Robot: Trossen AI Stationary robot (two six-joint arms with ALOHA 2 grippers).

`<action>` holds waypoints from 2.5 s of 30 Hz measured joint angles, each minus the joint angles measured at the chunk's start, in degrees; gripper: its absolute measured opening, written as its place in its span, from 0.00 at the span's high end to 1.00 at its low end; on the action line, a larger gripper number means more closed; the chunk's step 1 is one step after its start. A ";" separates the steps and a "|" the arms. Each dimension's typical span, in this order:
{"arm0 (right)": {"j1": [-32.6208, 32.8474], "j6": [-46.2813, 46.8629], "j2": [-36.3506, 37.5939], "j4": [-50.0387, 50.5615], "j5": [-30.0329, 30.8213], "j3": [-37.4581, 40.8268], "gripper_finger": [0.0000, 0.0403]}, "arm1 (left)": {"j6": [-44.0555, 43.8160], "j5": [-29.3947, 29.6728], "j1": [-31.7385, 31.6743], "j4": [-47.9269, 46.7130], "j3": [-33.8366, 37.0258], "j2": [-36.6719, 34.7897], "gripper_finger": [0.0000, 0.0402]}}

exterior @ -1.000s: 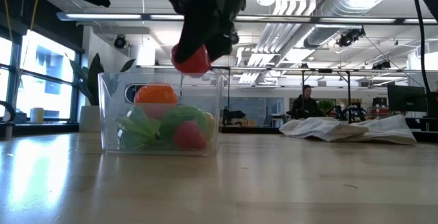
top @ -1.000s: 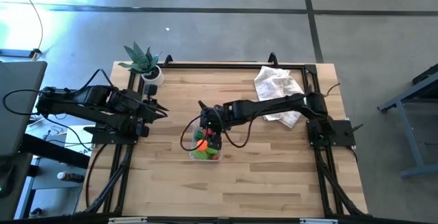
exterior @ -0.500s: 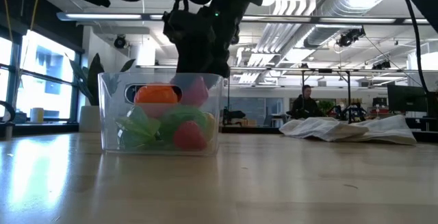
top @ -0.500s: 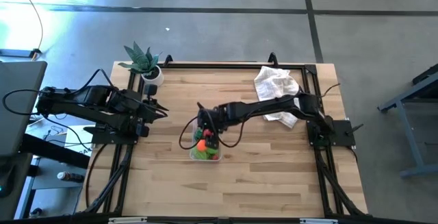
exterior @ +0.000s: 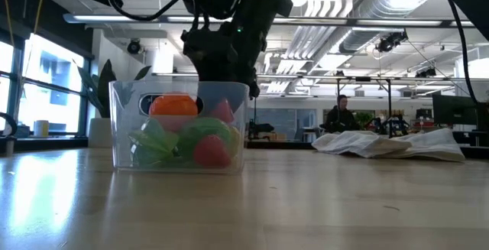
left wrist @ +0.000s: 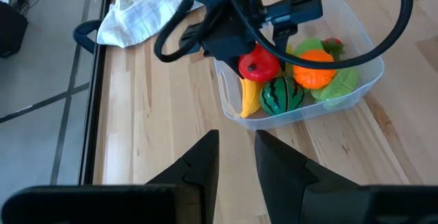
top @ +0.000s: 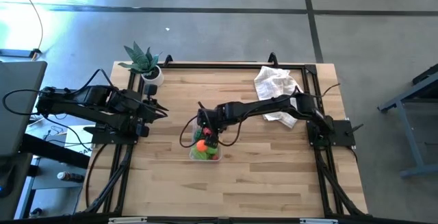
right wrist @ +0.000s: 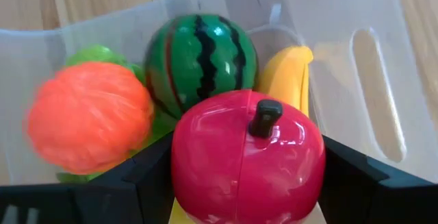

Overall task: Pick and placing Produce into tupperware
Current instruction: Put the apple into the bin, then return to Home Position

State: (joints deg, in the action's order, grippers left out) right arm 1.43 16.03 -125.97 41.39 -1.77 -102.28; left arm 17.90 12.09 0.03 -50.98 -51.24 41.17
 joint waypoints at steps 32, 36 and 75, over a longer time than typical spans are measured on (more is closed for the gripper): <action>-0.56 0.58 -0.15 -0.08 -2.07 0.02 0.18 | 0.01 0.01 -0.01 -0.02 0.00 -0.01 0.79; -1.08 1.56 -0.14 -0.05 -4.45 0.02 0.17 | 0.01 0.01 -0.02 0.00 0.02 0.00 0.79; 19.30 16.08 45.96 28.17 41.04 20.15 0.18 | 0.01 0.01 0.00 0.00 0.00 -0.02 0.79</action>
State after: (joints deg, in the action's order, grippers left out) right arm 20.73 32.12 -80.01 69.56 39.27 -82.13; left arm 17.91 12.10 0.03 -50.98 -51.24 41.15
